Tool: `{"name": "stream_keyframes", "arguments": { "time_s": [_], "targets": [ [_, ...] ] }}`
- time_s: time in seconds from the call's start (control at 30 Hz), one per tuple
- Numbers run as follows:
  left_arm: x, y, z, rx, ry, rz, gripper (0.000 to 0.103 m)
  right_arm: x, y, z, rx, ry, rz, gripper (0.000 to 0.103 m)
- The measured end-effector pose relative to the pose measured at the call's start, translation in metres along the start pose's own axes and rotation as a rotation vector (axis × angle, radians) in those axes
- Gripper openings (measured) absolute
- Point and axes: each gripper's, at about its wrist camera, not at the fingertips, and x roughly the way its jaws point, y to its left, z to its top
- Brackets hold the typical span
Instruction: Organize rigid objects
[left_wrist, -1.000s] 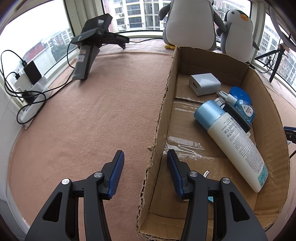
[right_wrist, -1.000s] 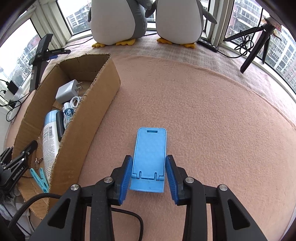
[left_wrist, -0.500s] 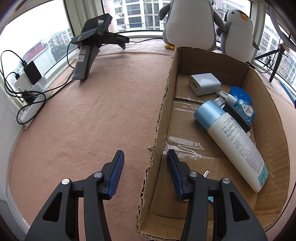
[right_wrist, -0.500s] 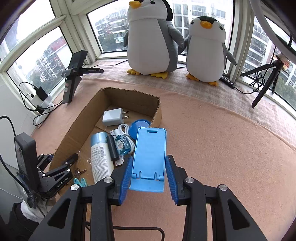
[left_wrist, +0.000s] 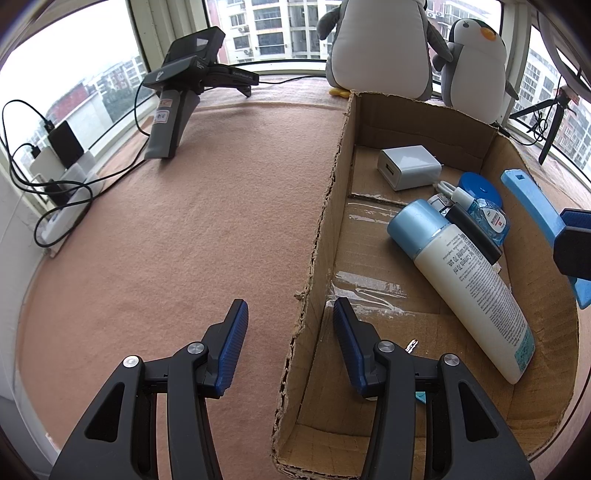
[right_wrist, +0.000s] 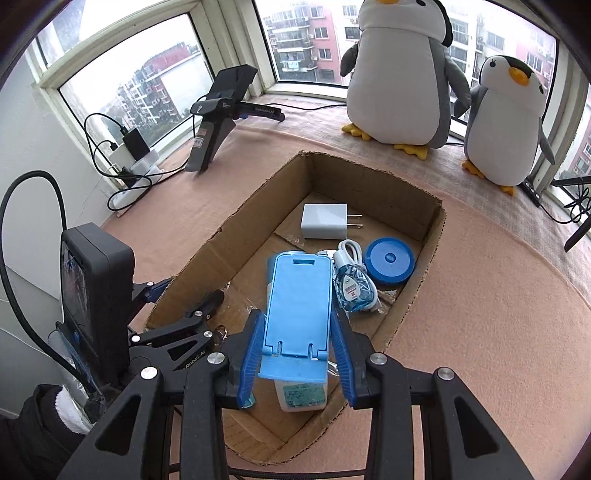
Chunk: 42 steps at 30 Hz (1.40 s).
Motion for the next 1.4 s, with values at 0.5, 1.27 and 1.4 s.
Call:
{"name": "stream_keyframes", "arguments": {
  "time_s": [0.5, 1.27, 1.4],
  "targets": [
    [0.000, 0.001, 0.000, 0.000, 0.000, 0.000, 0.047, 0.005, 0.000, -0.003, -0.012, -0.001, -0.030, 0.046],
    [-0.039, 0.010, -0.002, -0.002, -0.049, 0.006, 0.055, -0.036, -0.021, -0.024, 0.071, -0.083, -0.087, 0.060],
    [-0.059, 0.007, -0.002, 0.004, -0.079, -0.008, 0.061, -0.054, -0.027, -0.030, 0.098, -0.126, -0.096, 0.065]
  ]
}}
